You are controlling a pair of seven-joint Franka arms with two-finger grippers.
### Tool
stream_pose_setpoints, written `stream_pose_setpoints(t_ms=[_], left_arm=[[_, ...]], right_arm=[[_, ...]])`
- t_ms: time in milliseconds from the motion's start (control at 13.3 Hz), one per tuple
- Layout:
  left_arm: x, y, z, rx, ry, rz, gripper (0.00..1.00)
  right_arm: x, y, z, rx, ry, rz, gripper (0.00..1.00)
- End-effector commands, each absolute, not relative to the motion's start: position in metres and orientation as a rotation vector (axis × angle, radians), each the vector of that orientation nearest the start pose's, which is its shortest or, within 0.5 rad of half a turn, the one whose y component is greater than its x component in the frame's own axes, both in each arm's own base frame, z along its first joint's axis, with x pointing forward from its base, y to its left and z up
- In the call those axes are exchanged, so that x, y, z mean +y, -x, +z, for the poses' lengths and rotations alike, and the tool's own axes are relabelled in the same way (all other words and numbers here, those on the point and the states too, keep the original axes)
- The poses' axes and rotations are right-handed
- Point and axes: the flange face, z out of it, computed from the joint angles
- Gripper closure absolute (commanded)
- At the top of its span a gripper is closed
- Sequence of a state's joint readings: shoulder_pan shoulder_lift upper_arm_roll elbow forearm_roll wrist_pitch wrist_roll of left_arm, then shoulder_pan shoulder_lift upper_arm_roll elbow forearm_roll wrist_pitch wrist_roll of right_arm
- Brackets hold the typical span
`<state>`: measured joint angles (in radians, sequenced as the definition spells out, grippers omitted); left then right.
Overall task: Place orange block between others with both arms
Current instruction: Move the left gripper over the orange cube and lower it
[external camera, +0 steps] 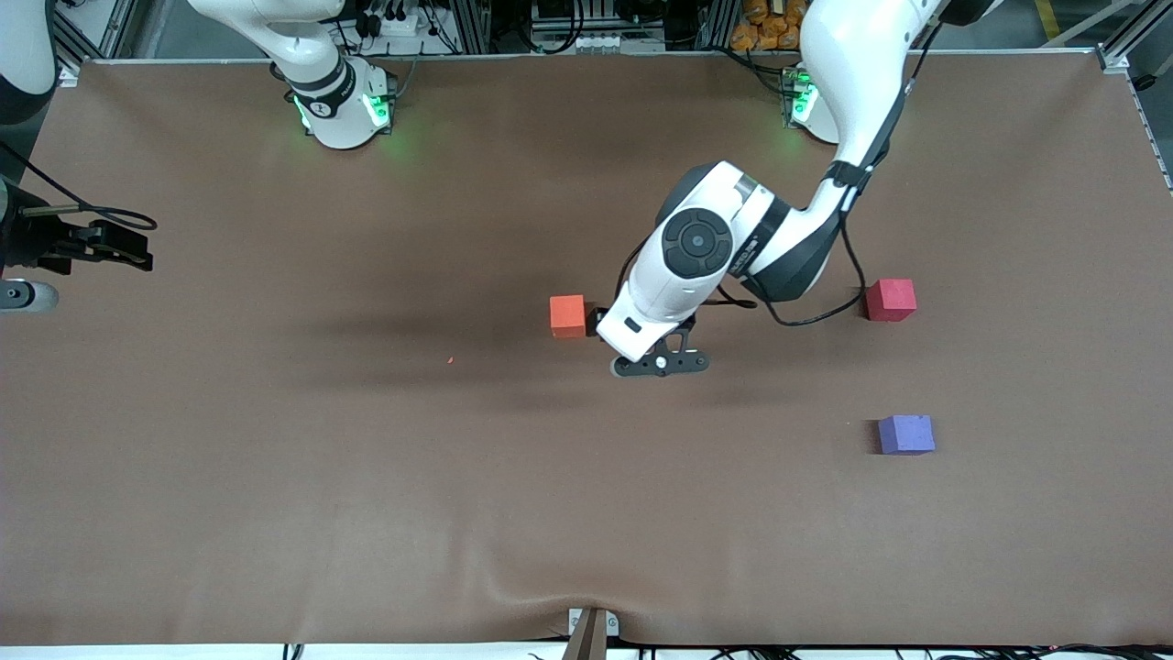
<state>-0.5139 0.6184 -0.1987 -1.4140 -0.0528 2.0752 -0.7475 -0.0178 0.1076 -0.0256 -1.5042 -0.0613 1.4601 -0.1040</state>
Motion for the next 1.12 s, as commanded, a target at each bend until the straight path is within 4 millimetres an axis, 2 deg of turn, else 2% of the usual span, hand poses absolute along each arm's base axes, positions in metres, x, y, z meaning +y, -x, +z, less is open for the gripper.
stream_pose_setpoints(t_ms=[0,150,450,600,825,1050], left_arm=[[-0.473,-0.565,0.343,-0.220,3.335,0.056,0.00],[-0.476,-0.565,0.342,-0.231,3.343,0.043,0.00],[-0.495,-0.556,0.346,-0.307,3.382,-0.019,0.00],[-0.502,-0.557,0.340,-0.323,3.407,-0.058,0.00],[-0.526,-0.541,0.311,-0.302,3.415,-0.072,0.00],[-0.538,-0.528,0.281,-0.211,3.368,-0.094,0.00]], right_arm=[[-0.040,-0.568,0.591,-0.068,3.151,0.248,0.00],[-0.039,-0.569,0.588,-0.061,3.143,0.251,0.00],[-0.035,-0.570,0.593,-0.073,3.145,0.237,0.00],[-0.032,-0.570,0.595,-0.082,3.146,0.232,0.00],[-0.032,-0.570,0.596,-0.082,3.146,0.227,0.00],[-0.033,-0.571,0.602,-0.080,3.149,0.206,0.00]])
